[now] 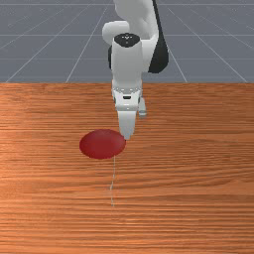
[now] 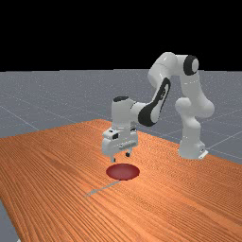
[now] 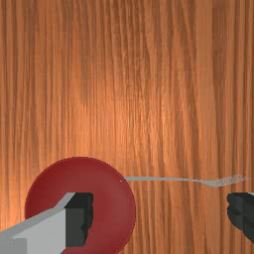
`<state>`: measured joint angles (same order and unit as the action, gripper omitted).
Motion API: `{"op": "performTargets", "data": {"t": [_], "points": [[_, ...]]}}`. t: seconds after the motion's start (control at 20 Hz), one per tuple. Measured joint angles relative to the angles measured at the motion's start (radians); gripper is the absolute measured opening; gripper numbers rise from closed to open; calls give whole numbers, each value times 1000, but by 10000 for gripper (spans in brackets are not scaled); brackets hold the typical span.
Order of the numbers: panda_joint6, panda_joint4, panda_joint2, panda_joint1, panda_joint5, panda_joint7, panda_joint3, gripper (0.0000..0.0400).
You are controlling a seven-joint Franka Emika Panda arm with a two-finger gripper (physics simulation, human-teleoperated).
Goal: Put the fork on the plate
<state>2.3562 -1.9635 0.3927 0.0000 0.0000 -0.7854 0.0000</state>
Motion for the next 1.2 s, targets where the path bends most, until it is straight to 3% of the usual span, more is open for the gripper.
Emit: {"op": "performTargets", "data": {"t": [0.05,0.1,0.15,0.2,0.25,0.35,0.4,0.45,0.55,0.6,0.65,0.75,0.9,1.05,1.2], "points": [[0,0,0,0,0,0,0,249],[0,0,0,0,0,0,0,158],[0,0,0,0,0,0,0,102],[-4,0,-1,2,6,19,-2,219],[-6,0,-1,2,10,31,-4,290],[-8,0,-2,2,13,42,-6,359],[-64,-17,-27,17,40,200,-30,220],[-117,-14,-44,25,73,355,-53,135],[-194,5,-51,35,152,668,-94,50],[-214,11,-46,39,197,823,-112,188],[-229,13,-39,43,245,976,-129,273],[-241,8,-33,42,326,1180,-149,355],[-178,36,21,37,388,1279,-157,390],[-101,117,121,22,437,1331,-164,398],[-81,218,220,-3,444,1354,-178,400]]}}
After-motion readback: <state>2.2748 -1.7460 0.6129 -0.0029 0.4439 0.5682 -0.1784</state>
